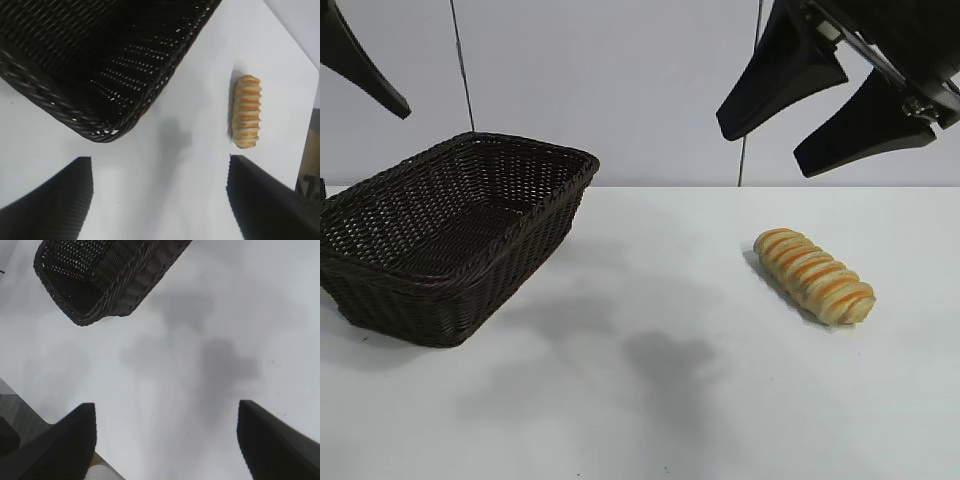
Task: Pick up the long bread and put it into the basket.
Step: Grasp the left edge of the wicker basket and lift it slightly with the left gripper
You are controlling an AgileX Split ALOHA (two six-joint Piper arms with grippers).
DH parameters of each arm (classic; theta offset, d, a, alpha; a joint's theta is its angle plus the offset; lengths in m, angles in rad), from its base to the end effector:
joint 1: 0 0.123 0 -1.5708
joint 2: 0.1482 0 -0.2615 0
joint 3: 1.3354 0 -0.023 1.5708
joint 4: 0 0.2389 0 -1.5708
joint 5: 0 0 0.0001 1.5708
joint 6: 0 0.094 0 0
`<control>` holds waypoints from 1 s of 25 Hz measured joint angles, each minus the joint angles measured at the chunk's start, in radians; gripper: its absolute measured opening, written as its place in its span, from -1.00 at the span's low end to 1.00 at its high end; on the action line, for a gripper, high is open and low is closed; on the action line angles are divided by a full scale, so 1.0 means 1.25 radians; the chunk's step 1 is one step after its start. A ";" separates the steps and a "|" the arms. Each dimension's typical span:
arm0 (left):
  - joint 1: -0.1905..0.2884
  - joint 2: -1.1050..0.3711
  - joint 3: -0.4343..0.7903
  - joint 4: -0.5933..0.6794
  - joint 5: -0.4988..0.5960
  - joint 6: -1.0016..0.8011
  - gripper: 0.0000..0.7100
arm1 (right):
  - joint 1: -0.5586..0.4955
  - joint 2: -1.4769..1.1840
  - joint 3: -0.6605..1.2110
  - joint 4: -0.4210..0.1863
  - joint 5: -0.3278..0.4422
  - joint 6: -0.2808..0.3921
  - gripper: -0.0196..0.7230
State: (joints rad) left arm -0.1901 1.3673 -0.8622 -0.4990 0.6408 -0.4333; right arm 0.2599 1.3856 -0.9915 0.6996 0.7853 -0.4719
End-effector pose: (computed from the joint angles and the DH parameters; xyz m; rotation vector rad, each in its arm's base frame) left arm 0.2522 -0.0759 0.2324 -0.7559 2.5845 -0.7338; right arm 0.2528 0.1115 0.2655 -0.4359 2.4908 0.7278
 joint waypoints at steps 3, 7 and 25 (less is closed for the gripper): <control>0.000 0.034 0.000 0.011 -0.011 -0.033 0.52 | 0.000 0.000 0.000 0.000 0.000 0.000 0.55; 0.000 0.092 -0.004 0.014 -0.016 -0.039 0.52 | 0.000 0.000 0.000 0.000 0.000 0.000 0.55; 0.000 0.273 -0.006 0.014 -0.179 -0.122 0.52 | 0.000 0.001 0.000 -0.001 0.000 0.000 0.55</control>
State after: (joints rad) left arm -0.1901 1.7089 -0.8699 -0.4815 0.4169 -0.5864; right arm 0.2599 1.3864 -0.9915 0.6985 0.7853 -0.4715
